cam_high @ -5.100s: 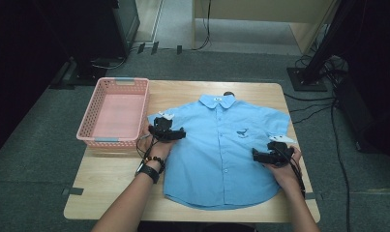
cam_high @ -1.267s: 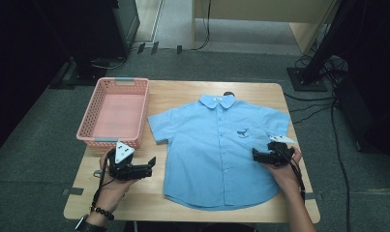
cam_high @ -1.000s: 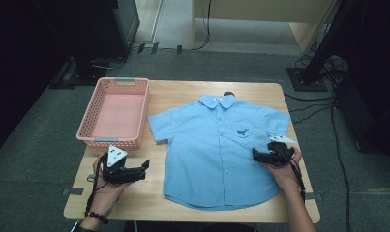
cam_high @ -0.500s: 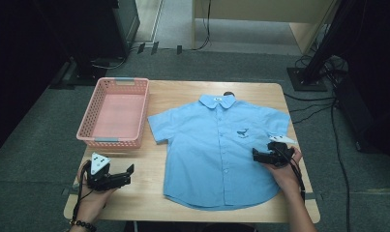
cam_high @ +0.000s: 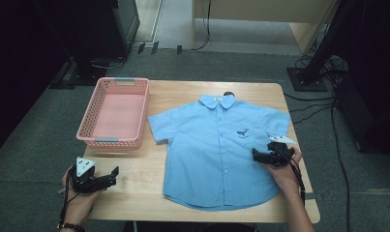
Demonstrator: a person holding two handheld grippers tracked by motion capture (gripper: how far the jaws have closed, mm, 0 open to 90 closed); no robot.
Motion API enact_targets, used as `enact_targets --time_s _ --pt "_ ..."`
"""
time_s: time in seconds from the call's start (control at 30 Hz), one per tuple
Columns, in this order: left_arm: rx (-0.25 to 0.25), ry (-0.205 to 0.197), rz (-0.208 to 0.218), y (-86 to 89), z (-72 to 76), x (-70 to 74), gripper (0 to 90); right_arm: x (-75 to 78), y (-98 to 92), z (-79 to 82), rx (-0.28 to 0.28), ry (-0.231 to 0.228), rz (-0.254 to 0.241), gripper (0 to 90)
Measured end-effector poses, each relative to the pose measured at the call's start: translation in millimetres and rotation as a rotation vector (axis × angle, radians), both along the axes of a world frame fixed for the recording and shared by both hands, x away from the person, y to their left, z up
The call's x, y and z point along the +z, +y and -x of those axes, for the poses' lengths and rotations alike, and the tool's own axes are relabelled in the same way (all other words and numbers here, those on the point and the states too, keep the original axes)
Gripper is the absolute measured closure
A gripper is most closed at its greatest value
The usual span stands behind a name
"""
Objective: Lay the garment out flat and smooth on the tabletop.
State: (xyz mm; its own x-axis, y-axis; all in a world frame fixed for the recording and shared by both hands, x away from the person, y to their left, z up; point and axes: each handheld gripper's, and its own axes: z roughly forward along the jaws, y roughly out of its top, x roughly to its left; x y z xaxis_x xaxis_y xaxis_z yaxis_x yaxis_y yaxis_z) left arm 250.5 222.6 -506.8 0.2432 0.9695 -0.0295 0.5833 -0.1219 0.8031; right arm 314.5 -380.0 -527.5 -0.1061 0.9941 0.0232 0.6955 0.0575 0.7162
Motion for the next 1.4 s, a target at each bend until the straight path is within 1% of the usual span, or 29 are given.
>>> enact_targets --time_s 0.1,0.2,0.23,0.27,0.43,0.5,0.6,0.67,0.7,0.83,0.87,0.9,0.93,1.0,1.27,1.4 --pt "0.006 0.007 0.003 4.2 0.1 -0.6 0.0 0.0 0.0 0.0 0.0 0.0 0.0 0.0" --pt "0.021 0.017 -0.005 9.4 0.9 -2.0 0.0 0.0 0.0 0.0 0.0 0.0 0.0 0.0" --pt "0.027 0.022 -0.014 11.7 1.3 -3.5 0.0 0.0 0.0 0.0 0.0 0.0 0.0 0.0" --pt "0.041 0.027 -0.008 14.6 1.6 -5.4 0.0 0.0 0.0 0.0 0.0 0.0 0.0 0.0" --pt "0.064 0.059 -0.023 21.0 0.5 -10.1 0.0 0.0 0.0 0.0 0.0 0.0 0.0 0.0" --pt "0.071 0.064 -0.018 22.3 0.7 -10.3 0.0 0.0 0.0 0.0 0.0 0.0 0.0 0.0" --pt "0.076 0.069 -0.038 23.7 1.6 -10.5 0.0 0.0 0.0 0.0 -0.001 0.001 0.0 0.0" --pt "0.082 0.083 -0.061 24.4 1.4 -12.0 0.0 0.0 0.0 0.0 0.0 0.0 0.0 0.0" --pt "0.087 0.088 -0.065 24.7 1.2 -12.8 0.0 0.0 0.0 0.0 0.0 0.0 0.0 0.0" --pt "0.088 0.115 -0.046 27.1 -0.3 -13.4 0.0 0.0 0.0 0.0 -0.001 0.001 0.0 0.0" --pt "0.089 0.125 -0.045 27.4 -1.1 -14.0 0.0 0.0 0.0 0.0 0.0 0.0 0.0 0.0" --pt "0.09 0.128 -0.052 27.1 -1.3 -13.9 0.0 0.0 0.0 0.0 0.0 0.0 0.0 0.0" --pt "0.087 0.129 -0.06 26.0 -1.7 -14.1 0.0 0.0 0.0 0.0 0.0 0.0 0.0 0.0" --pt "0.071 0.129 -0.063 24.7 -2.0 -14.1 0.0 0.0 0.0 -0.1 0.0 0.0 0.0 0.0" --pt "0.069 0.129 -0.063 24.4 -2.2 -14.1 0.0 0.2 -0.2 0.0 -0.001 0.001 -0.002 0.0" --pt "0.067 0.129 -0.063 24.2 -2.5 -14.1 0.0 2.7 1.1 0.2 -0.005 0.0 0.018 1.8"
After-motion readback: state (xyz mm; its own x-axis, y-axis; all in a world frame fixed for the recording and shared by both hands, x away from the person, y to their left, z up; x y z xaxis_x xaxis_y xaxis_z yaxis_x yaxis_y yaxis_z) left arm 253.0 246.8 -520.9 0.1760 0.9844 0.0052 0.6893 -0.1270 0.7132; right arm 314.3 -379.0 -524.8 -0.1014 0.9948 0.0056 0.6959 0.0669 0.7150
